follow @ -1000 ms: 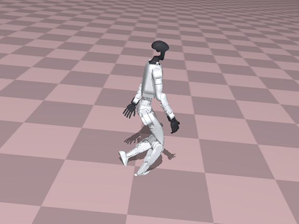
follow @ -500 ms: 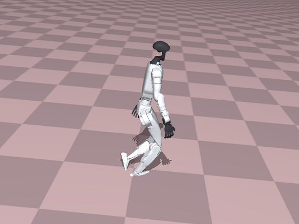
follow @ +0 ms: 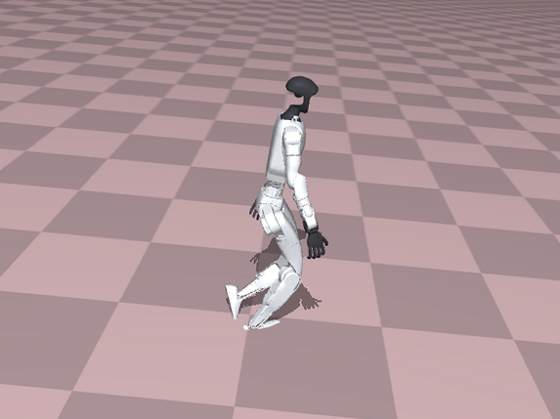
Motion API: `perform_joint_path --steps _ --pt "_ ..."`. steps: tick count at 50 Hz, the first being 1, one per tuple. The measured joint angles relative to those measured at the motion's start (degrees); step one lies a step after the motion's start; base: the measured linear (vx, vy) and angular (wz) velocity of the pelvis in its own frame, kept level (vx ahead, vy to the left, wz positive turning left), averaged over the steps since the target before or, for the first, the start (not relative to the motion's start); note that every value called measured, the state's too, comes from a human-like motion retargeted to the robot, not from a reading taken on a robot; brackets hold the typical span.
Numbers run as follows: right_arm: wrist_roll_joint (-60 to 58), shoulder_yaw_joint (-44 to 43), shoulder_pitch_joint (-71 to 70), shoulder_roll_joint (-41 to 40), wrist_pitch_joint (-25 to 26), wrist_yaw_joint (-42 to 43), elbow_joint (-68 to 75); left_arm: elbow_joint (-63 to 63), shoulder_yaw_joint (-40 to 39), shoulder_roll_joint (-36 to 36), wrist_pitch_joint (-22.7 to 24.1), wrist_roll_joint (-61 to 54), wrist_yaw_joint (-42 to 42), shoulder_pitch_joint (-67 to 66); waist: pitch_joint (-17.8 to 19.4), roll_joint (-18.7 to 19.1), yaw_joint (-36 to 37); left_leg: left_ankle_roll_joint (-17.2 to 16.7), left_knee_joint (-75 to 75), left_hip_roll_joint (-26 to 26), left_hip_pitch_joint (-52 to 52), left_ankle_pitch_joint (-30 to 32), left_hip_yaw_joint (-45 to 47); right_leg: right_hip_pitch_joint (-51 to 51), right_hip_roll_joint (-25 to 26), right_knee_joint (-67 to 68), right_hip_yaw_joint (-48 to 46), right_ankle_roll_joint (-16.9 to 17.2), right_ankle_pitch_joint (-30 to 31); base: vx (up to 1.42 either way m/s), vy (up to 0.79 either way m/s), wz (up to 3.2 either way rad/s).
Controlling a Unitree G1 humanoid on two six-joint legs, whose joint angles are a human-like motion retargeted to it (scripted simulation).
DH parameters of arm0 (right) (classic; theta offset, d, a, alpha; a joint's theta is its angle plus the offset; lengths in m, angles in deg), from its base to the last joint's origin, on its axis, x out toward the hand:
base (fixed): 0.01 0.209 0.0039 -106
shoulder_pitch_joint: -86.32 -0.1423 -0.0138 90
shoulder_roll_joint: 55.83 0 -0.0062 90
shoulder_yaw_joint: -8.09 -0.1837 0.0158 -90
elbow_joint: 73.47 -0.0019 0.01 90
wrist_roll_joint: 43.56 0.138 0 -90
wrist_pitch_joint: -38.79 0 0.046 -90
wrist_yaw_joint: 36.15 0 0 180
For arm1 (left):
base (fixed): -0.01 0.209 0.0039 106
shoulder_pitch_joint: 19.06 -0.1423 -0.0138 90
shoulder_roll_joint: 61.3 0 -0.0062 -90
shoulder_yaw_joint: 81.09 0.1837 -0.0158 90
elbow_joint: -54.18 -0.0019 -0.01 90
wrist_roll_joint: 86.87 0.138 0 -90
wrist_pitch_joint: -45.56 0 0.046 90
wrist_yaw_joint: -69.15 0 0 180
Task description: Sport exercise
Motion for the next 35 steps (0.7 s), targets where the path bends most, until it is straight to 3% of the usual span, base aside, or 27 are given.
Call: perform_joint_path --steps 18,35 --pt "-0.48 0.42 -0.12 1.05 -0.38 -0.51 -0.93 1.35 0.29 2.55 0.32 1.47 0.01 2.52 1.56 -0.47 0.4 0.0 0.55 -1.58 1.56 -0.42 -0.28 0.28 1.65 2.83 1.33 0.0 -1.33 0.0 0.0 0.0" --pt "2.02 -1.4 1.0 2.28 0.23 -3.73 0.73 2.45 -0.1 6.33 -0.07 1.81 4.9 4.19 1.83 -1.32 0.48 0.0 0.23 -1.3 1.58 -0.98 0.57 0.11 0.99 3.53 2.27 0.0 -1.24 0.0 0.0 0.0"
